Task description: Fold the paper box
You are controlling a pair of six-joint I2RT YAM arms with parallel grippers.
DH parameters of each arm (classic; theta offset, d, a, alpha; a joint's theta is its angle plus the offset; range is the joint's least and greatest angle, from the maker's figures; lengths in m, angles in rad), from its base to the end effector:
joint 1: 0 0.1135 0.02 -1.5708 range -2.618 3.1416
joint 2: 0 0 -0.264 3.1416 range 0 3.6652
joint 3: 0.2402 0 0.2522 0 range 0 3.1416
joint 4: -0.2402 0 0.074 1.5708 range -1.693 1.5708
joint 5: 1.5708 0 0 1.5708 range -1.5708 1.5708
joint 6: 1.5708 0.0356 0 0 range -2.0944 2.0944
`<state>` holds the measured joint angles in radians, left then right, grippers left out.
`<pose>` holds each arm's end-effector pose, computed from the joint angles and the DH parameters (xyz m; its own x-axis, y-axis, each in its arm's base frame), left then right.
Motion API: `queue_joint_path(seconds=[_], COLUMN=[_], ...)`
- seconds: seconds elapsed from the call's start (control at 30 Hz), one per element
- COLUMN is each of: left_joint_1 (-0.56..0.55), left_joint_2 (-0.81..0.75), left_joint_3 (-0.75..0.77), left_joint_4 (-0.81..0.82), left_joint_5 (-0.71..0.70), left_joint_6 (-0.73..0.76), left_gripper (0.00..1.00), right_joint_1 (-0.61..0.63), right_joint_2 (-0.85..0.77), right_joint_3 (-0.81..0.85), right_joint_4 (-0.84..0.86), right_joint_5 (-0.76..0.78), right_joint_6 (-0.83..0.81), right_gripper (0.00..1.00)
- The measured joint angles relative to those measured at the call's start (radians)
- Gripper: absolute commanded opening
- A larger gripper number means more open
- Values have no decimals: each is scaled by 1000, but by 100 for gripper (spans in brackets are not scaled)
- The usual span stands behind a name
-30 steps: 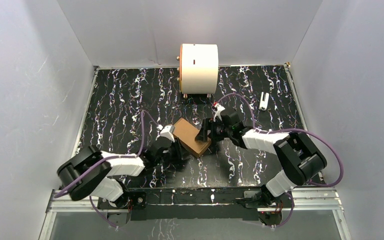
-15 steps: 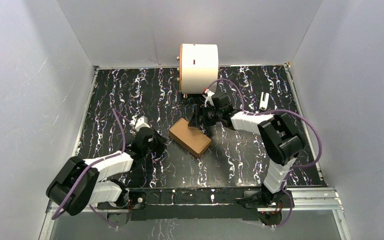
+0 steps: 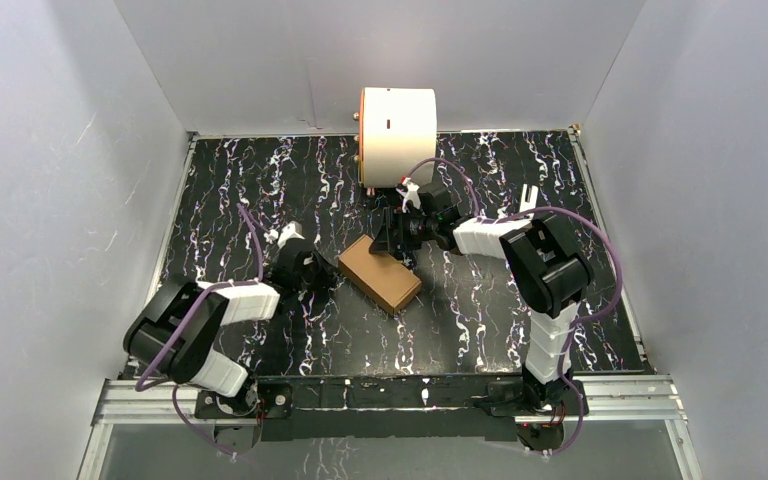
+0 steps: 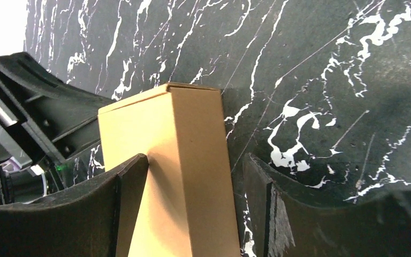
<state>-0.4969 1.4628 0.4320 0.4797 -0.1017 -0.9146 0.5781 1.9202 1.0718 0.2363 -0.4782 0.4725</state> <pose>0.2322 -0.1218 0.1394 -0.5963 -0.5733 -0.5619 -0.1217 0.7565 -0.6426 0.3292 0.2344 0.1568 -0.7928 -0.0348 -0.6084 -0.4938 0.6217 0.6079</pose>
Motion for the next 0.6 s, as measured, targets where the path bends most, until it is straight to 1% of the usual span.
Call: queue_joint_path(seconds=[0.33, 0.5, 0.6], left_joint_1=[12, 16, 20], left_joint_2=[135, 167, 185], left_joint_3=[47, 61, 74], left_joint_4=[165, 207, 224], left_joint_5=[73, 88, 98], left_joint_6=[21, 68, 95], left_gripper=[0, 0, 0], right_joint_1=[14, 14, 14], right_joint_2=[2, 2, 2], right_joint_3=[-45, -56, -56], right_joint_4=[79, 99, 98], right_joint_5=[-38, -32, -26], right_joint_6=[56, 74, 76], right_gripper=[70, 66, 66])
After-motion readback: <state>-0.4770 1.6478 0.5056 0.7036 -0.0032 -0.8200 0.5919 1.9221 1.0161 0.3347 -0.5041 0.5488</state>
